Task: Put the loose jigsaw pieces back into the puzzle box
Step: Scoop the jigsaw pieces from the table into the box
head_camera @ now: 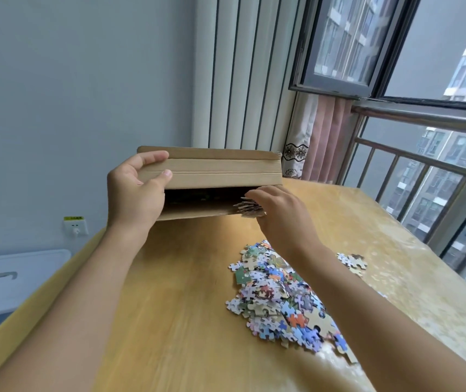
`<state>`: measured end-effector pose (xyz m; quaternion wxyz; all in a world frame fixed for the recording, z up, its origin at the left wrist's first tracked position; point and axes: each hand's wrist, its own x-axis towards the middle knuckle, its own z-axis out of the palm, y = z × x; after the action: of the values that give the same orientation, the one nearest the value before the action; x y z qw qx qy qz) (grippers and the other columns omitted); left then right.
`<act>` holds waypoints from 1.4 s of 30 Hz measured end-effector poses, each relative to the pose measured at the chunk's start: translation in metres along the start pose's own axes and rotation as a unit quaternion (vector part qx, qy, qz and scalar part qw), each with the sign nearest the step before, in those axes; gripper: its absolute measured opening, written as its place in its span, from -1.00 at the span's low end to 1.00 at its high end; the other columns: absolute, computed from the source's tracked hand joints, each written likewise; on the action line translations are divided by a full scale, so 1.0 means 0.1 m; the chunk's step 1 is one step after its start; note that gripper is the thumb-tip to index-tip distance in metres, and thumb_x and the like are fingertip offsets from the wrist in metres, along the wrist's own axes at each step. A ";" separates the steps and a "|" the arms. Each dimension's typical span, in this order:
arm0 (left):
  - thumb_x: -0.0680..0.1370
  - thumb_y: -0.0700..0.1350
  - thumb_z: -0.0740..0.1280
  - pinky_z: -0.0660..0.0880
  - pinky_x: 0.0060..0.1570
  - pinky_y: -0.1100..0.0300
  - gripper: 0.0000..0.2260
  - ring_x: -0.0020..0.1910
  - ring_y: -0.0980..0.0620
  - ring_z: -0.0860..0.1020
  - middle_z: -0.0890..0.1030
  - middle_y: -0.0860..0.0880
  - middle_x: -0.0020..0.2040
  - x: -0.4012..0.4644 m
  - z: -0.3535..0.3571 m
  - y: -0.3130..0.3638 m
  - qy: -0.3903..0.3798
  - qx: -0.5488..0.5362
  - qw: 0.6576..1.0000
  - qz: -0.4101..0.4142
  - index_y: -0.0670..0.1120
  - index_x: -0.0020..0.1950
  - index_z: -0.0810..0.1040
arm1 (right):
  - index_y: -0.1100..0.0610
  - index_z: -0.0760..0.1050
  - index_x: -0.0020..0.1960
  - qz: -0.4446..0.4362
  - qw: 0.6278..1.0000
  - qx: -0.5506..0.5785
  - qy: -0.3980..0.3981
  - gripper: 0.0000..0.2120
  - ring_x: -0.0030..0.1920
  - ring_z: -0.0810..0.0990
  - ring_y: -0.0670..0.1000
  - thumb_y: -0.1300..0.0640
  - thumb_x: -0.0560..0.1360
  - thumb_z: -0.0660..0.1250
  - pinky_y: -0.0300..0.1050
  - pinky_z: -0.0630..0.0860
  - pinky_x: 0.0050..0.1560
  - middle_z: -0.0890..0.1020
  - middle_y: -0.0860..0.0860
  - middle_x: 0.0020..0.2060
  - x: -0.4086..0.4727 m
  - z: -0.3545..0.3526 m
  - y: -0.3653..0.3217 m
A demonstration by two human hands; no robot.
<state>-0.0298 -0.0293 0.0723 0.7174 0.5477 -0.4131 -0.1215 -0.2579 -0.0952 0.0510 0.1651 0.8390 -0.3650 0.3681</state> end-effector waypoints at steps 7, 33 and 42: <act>0.55 -0.17 0.43 0.36 -0.46 0.25 -0.80 -0.37 -0.04 0.35 0.48 -0.05 -0.19 0.07 0.09 0.16 -0.023 0.017 0.999 -0.018 0.13 0.08 0.67 | 0.09 0.70 -0.16 0.105 0.990 0.098 0.000 -0.70 -0.30 0.59 0.14 0.40 0.24 0.37 0.01 0.56 -0.30 0.66 0.05 -0.36 0.27 -0.13 0.06; 0.56 -0.17 0.43 0.36 -0.63 0.25 -0.80 -0.38 -0.03 0.41 0.53 0.00 -0.19 -0.02 0.17 0.14 -0.012 -0.006 1.000 -0.014 0.11 0.08 0.68 | 0.18 0.55 -0.19 0.040 0.996 -0.066 -0.035 -0.90 -0.32 0.53 0.21 0.29 0.35 0.45 -0.07 0.40 -0.38 0.59 0.07 -0.32 0.37 0.00 0.14; 0.56 -0.17 0.44 0.39 -0.58 0.25 -0.79 -0.38 -0.02 0.47 0.60 0.08 -0.14 -0.05 0.18 0.09 -0.009 -0.011 1.000 0.004 0.11 0.12 0.68 | 0.17 0.66 -0.13 0.044 0.995 -0.006 -0.087 -0.91 -0.25 0.64 0.22 0.31 0.39 0.44 0.06 0.61 -0.24 0.68 0.13 -0.30 0.40 0.04 0.27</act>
<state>-0.0484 -0.0347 0.0792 0.7202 0.5368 -0.4205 -0.1277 -0.2575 -0.1352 0.0779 0.1217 0.8499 -0.4167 0.2986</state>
